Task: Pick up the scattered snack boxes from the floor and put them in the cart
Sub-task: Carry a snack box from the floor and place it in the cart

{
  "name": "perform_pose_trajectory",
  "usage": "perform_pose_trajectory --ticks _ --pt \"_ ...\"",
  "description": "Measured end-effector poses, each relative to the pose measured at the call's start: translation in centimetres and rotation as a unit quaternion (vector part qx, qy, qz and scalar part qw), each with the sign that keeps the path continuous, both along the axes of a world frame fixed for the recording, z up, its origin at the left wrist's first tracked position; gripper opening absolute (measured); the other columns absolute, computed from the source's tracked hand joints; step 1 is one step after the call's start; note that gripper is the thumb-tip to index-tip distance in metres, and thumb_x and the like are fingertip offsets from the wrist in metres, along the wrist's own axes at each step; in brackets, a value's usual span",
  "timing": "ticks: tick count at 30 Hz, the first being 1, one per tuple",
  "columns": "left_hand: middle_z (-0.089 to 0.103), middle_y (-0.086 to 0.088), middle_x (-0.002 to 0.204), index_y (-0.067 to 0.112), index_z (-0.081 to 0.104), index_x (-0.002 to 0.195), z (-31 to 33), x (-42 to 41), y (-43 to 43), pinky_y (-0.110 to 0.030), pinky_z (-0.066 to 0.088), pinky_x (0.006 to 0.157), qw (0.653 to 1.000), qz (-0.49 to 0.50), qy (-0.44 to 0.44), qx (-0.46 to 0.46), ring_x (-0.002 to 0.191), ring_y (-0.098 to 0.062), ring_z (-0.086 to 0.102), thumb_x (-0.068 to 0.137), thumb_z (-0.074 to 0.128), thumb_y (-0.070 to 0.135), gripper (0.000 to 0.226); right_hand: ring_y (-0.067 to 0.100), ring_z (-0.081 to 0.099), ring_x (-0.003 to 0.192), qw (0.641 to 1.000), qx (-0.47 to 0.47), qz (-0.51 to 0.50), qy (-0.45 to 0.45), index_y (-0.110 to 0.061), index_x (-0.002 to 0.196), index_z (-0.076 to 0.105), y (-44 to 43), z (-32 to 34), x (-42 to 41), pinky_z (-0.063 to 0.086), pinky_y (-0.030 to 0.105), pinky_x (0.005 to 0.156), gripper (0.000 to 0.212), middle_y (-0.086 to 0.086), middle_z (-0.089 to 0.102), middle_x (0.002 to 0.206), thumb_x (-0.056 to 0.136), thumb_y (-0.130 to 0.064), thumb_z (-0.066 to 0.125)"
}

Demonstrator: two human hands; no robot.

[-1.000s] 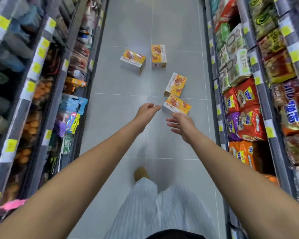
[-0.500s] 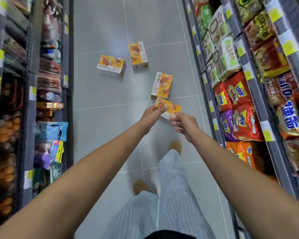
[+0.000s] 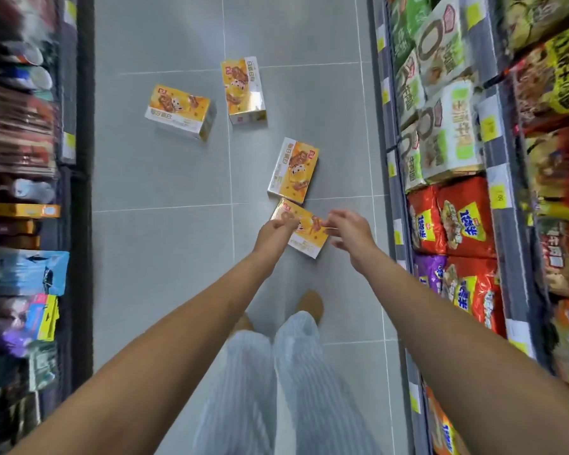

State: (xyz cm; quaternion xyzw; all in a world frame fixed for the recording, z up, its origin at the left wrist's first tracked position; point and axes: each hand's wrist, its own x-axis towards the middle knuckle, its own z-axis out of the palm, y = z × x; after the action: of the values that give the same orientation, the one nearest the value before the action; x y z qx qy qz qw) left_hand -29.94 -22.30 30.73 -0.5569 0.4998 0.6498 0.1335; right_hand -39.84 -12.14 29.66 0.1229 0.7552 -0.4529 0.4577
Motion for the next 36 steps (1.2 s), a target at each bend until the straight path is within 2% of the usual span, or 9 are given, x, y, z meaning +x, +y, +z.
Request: perform_pose_trajectory --ticks 4,8,13,19,21,23,25,30,36 --pt "0.057 -0.001 0.106 0.023 0.057 0.085 -9.6 -1.3 -0.2 -0.031 0.038 0.080 0.997 0.045 -0.046 0.038 0.099 -0.019 0.053 0.094 0.053 0.036 0.017 0.000 0.053 0.069 0.999 0.035 0.028 0.006 -0.010 0.116 0.060 -1.1 -9.4 -1.7 0.040 0.011 0.051 0.024 0.004 0.061 0.095 0.092 -0.011 0.056" --pt "0.055 -0.003 0.125 0.016 0.048 0.132 -18.2 -2.3 -0.1 -0.037 0.039 0.089 0.985 0.084 -0.093 0.121 0.116 -0.023 0.053 0.093 0.052 0.041 0.046 0.011 0.054 0.079 0.995 0.071 0.062 0.028 -0.004 0.122 0.059 -1.5 -18.2 -3.4 0.037 0.006 0.052 0.031 0.001 0.056 0.098 0.092 -0.011 0.058" --pt "0.043 -0.005 0.144 0.021 0.033 0.142 -28.7 -3.1 0.4 -0.045 0.035 0.105 0.973 0.078 -0.106 0.189 0.129 -0.027 0.045 0.092 0.050 0.050 0.061 0.008 0.051 0.079 0.992 0.103 0.068 0.032 -0.005 0.132 0.050 -1.9 -28.8 -5.5 0.037 0.005 0.051 0.041 0.006 0.056 0.112 0.093 -0.016 0.056" --pt "0.038 -0.001 0.143 0.024 0.031 0.142 -42.7 -2.3 2.6 -0.043 0.038 0.091 0.956 0.131 -0.146 0.218 0.130 -0.028 0.039 0.079 0.058 0.061 0.077 0.010 0.052 0.090 0.986 0.144 0.086 0.025 -0.014 0.139 0.044 -2.3 -41.6 -6.1 0.040 0.007 0.054 0.049 0.008 0.051 0.137 0.092 -0.023 0.055" --pt "0.044 0.003 0.133 0.022 0.035 0.138 -45.9 -2.1 2.9 -0.042 0.036 0.095 0.949 0.165 -0.150 0.222 0.128 -0.024 0.040 0.079 0.061 0.056 0.072 0.015 0.053 0.105 0.982 0.150 0.106 0.033 -0.015 0.143 0.041 -2.3 -44.1 -6.6 0.044 0.004 0.071 0.053 0.007 0.045 0.144 0.093 -0.023 0.055" --pt "0.052 0.004 0.126 0.017 0.040 0.134 -48.8 -1.9 2.9 -0.038 0.034 0.095 0.944 0.208 -0.139 0.218 0.123 -0.019 0.045 0.085 0.061 0.044 0.059 0.024 0.045 0.130 0.976 0.162 0.142 0.041 -0.017 0.145 0.038 -2.4 -46.5 -6.9 0.039 0.031 0.107 0.057 0.007 0.042 0.149 0.091 -0.028 0.054" --pt "0.061 -0.003 0.124 0.015 0.045 0.132 -51.0 -1.8 2.6 -0.034 0.037 0.096 0.945 0.220 -0.110 0.213 0.118 -0.022 0.053 0.088 0.059 0.037 0.051 0.027 0.039 0.136 0.965 0.179 0.184 0.044 -0.019 0.145 0.038 -2.4 -48.3 -6.6 0.027 0.046 0.115 0.055 0.005 0.042 0.149 0.093 -0.033 0.050" --pt "0.067 -0.010 0.116 0.015 0.057 0.116 -52.6 -1.6 1.8 -0.046 0.042 0.105 0.957 0.223 -0.045 0.181 0.113 -0.029 0.060 0.094 0.052 0.027 0.025 0.033 0.053 0.109 0.936 0.201 0.264 0.117 -0.016 0.101 0.065 -2.0 -49.4 -5.3 0.042 0.042 0.090 0.036 0.010 0.065 0.106 0.084 -0.035 0.039" --pt "0.066 -0.016 0.117 0.011 0.049 0.126 -53.2 0.7 0.6 -0.050 0.054 0.090 0.957 0.270 -0.043 0.102 0.103 -0.032 0.066 0.093 0.055 0.021 0.034 0.020 0.068 0.073 0.962 0.134 0.237 0.008 -0.022 0.112 0.061 -1.6 -49.6 -2.8 0.055 0.032 0.075 0.034 0.003 0.069 0.091 0.089 -0.041 0.045"
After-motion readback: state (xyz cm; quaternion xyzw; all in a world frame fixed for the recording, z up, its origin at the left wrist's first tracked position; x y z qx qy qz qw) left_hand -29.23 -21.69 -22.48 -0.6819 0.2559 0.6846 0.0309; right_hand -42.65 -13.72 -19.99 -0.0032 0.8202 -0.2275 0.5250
